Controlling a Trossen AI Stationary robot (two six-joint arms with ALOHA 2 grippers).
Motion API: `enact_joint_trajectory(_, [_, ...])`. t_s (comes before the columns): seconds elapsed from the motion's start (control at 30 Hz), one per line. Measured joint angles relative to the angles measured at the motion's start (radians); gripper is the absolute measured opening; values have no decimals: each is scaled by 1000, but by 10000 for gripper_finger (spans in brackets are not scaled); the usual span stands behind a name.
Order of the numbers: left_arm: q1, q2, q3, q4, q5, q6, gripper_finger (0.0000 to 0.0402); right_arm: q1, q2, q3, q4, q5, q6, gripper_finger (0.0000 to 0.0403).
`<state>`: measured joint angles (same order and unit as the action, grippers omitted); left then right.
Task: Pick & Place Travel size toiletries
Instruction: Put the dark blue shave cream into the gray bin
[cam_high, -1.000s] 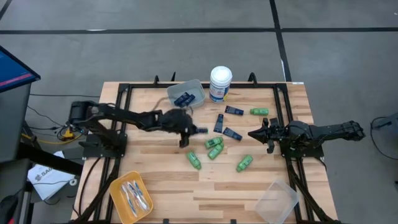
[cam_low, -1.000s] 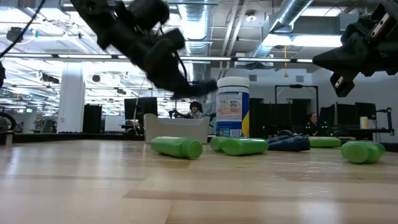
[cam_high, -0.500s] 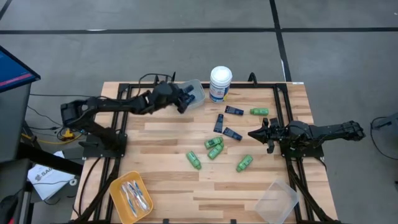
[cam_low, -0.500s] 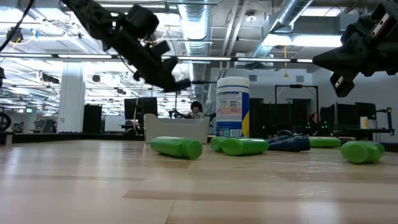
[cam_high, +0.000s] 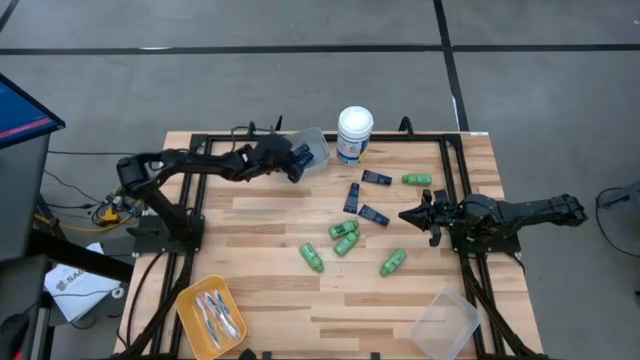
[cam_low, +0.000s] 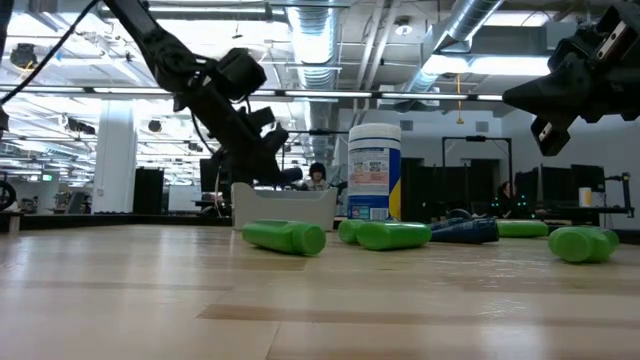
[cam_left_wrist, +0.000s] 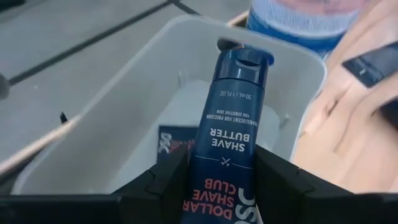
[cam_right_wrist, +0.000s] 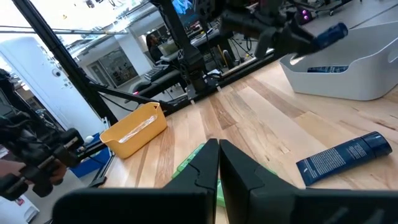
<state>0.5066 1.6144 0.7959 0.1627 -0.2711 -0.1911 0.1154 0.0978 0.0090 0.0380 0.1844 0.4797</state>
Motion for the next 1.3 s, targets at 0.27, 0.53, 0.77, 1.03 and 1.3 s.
enact_joint_trajectory(0.27, [-1, 19, 0, 4, 0, -1, 152, 0, 0, 0, 0, 0, 0, 6])
enact_joint_trajectory(0.53, [-1, 19, 0, 3, 20, -1, 186, 0, 0, 0, 0, 0, 22, 6])
enact_joint_trajectory(0.77, [-1, 3, 0, -2, 38, -10, 259, -1, 0, 0, 3, 1, 226, 6])
enact_joint_trajectory(1.03, [-16, -270, 0, 2, 39, -65, 284, -1, 0, 0, 32, 147, 577, 6])
enact_joint_trajectory(1.3, [-46, -678, -21, -3, 35, -106, 259, -2, -1, 0, 254, 395, 469, 6])
